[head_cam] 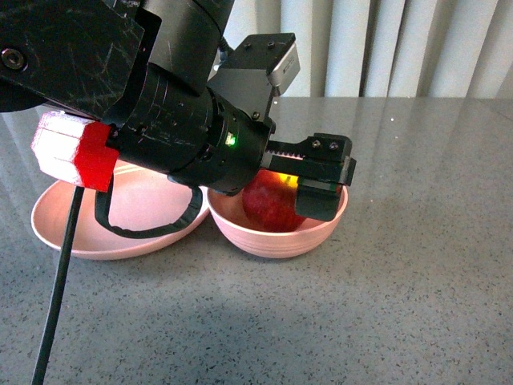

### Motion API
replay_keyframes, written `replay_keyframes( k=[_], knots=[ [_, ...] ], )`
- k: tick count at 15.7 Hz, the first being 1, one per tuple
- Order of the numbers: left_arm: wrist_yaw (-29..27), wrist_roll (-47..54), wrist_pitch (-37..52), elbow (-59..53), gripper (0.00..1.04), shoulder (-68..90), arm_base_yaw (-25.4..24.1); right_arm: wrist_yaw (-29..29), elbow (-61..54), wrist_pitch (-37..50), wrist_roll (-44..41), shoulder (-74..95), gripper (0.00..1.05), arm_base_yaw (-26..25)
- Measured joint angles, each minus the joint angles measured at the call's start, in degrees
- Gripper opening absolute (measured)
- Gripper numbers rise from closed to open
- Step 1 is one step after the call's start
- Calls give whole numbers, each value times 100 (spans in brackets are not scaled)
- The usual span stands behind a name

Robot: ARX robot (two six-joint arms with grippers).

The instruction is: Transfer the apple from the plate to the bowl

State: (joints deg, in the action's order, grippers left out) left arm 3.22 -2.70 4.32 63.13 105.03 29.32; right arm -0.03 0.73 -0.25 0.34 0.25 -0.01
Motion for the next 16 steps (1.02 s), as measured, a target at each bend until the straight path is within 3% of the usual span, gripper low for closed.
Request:
replay_keyframes(
  k=[6,11,16],
  knots=[
    [2,9,22,9,98,-94,-39,2,0,-2,0,0,98,0],
    [-2,9,221,7,98,-1071,-109,2,0,0,0,0,98,0],
    [-227,13,472,-498,98,-2476,-697,0,0,0,0,0,98,0]
  ],
)
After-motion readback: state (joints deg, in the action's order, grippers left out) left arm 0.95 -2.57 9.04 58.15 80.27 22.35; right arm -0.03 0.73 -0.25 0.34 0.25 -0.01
